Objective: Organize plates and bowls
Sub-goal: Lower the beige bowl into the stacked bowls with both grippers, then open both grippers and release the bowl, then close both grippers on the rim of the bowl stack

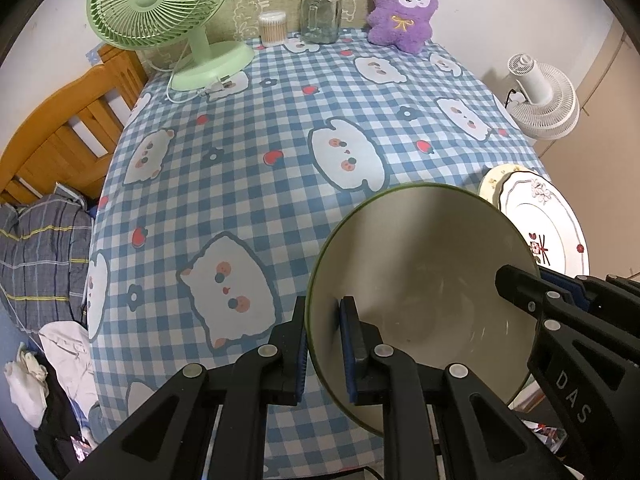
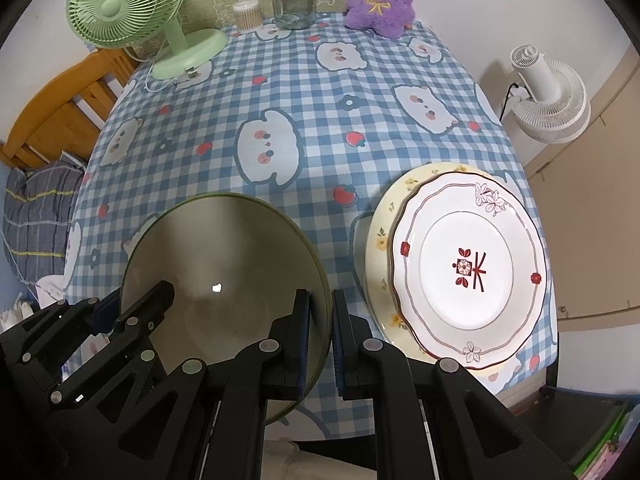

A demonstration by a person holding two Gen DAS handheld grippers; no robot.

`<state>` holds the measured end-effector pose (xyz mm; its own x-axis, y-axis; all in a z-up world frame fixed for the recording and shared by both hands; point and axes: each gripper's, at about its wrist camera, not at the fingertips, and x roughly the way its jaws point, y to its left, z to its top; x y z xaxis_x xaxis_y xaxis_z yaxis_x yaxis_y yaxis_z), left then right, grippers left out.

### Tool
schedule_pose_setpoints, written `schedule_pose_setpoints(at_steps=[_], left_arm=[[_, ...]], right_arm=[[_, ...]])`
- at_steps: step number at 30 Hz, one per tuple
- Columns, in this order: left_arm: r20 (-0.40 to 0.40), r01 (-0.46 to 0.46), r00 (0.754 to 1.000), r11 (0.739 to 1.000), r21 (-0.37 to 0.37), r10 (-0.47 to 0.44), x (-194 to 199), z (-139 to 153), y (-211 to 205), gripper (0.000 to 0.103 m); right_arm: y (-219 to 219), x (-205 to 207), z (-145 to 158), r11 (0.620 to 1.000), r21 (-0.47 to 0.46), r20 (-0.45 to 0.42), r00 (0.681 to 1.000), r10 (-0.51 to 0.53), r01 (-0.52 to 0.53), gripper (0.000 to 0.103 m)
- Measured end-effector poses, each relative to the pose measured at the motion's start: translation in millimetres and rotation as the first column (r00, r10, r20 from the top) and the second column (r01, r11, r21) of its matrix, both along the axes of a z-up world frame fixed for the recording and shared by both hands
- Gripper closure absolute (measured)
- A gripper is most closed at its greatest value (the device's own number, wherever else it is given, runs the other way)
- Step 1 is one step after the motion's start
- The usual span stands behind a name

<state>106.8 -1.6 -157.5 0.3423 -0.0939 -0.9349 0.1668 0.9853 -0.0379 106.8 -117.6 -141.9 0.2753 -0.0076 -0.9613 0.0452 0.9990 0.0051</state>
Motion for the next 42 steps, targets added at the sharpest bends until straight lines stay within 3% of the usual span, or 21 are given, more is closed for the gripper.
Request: schedule_pose_setpoints(at_steps=[8,10,12,13,15,16,19,20,21,28,42], left_arm=[[0.016,-0.031,0.999,1.000,0.002,0.031,1,-3,1,0.091],[0.036,-0.034,0.999,0.999,-0.008,0.034,1,0,0,0.091],[0.059,-0.028,0.998,1.000,-0.010,0.029,1,4,-3,0.083],[0.068,-0.027,0.997,1.000,-0.008,0.027,2,6,-4,0.074],[0.078,-0.026,0.997,1.000,-0.004,0.026,3,8,-7,0.070],[0.077,-0.029,0.997,1.000,-0.005,0.029,4,8,-8,0.066],[0.075,-0.041,0.996,0.999,-0.012,0.042,5,7,-8,0.063],[0.074,-0.045,0.996,0.999,-0.014,0.046,5,6,-8,0.061],[0.074,-0.048,0.996,0.999,-0.016,0.049,5,5,-8,0.060],[0.077,-0.087,0.993,0.996,-0.007,0.087,6,-5,-10,0.049],[0.035,-0.128,0.991,0.992,0.007,0.128,13,-34,-19,0.047]], right_arm=[[-3,4,-5,1.000,0.024,0.006,1.000,-0.011,0.011,0.090],[-3,5,-2,1.000,0.015,0.043,0.999,-0.012,0.011,0.090],[-3,7,3,1.000,0.004,0.076,0.997,0.001,-0.001,0.090],[-4,8,4,1.000,0.005,0.087,0.996,0.005,-0.006,0.090],[-6,9,8,1.000,0.017,0.103,0.995,0.012,-0.014,0.088],[-6,10,9,1.000,0.021,0.108,0.994,0.015,-0.018,0.082],[-9,11,11,0.999,0.032,0.125,0.992,0.012,-0.016,0.049],[-10,9,11,0.999,0.035,0.135,0.991,0.011,-0.016,0.042],[-11,8,12,0.999,0.033,0.143,0.990,0.013,-0.018,0.040],[-17,13,0,0.999,0.042,0.129,0.991,0.022,-0.028,0.040],[-25,27,-39,0.993,0.101,0.062,0.996,0.062,-0.068,0.040]])
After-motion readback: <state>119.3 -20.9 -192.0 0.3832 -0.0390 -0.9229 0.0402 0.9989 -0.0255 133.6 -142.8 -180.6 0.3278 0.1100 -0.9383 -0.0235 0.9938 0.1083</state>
